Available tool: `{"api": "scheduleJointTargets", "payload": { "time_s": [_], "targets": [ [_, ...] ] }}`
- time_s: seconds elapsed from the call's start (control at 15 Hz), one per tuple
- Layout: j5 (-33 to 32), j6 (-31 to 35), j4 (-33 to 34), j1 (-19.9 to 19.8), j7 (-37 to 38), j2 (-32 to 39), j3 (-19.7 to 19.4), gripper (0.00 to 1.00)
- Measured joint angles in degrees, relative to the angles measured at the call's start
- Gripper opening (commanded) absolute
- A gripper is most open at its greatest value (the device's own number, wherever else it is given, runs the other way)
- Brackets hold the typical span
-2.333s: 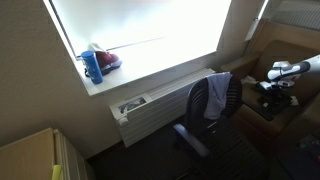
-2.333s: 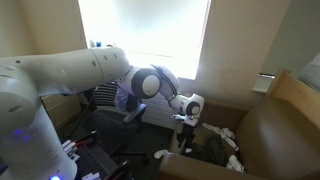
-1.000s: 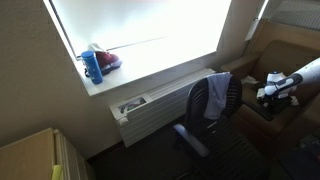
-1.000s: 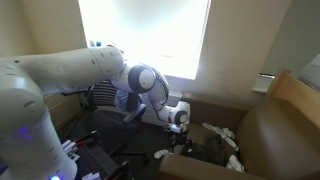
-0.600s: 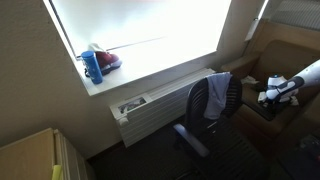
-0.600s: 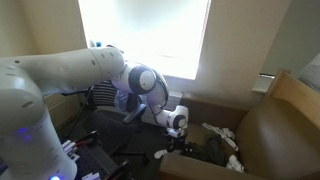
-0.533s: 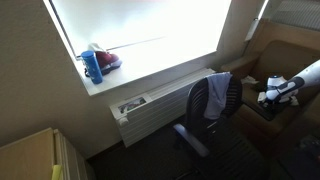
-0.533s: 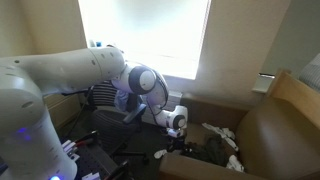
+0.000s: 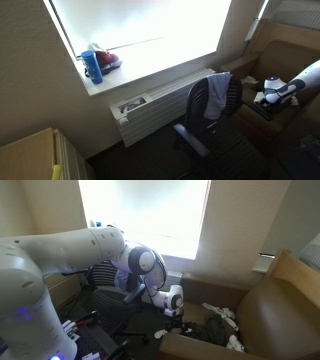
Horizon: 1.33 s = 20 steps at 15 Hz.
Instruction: Hang the t-shirt on the backrest of the chair
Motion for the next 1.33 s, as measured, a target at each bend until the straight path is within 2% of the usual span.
{"api": "scheduleJointTargets", "payload": {
  "time_s": [0.27,0.6,0.93,1.07,1.33],
  "targets": [
    [3.3,0.0,0.0,0.4,-0.3,0.0,-2.5,1.00],
    [9.9,5.5,-1.8,3.8,-0.4,0.0,-9.6,1.00],
    [10.1,5.5,-1.8,4.3,-0.3,-0.1,-9.1,1.00],
    [14.7,8.5,-2.0,4.5,-0.4,-0.1,-9.6,1.00],
    [25.2,19.2,-4.0,4.7,-0.4,-0.1,-9.4,1.00]
  ]
}}
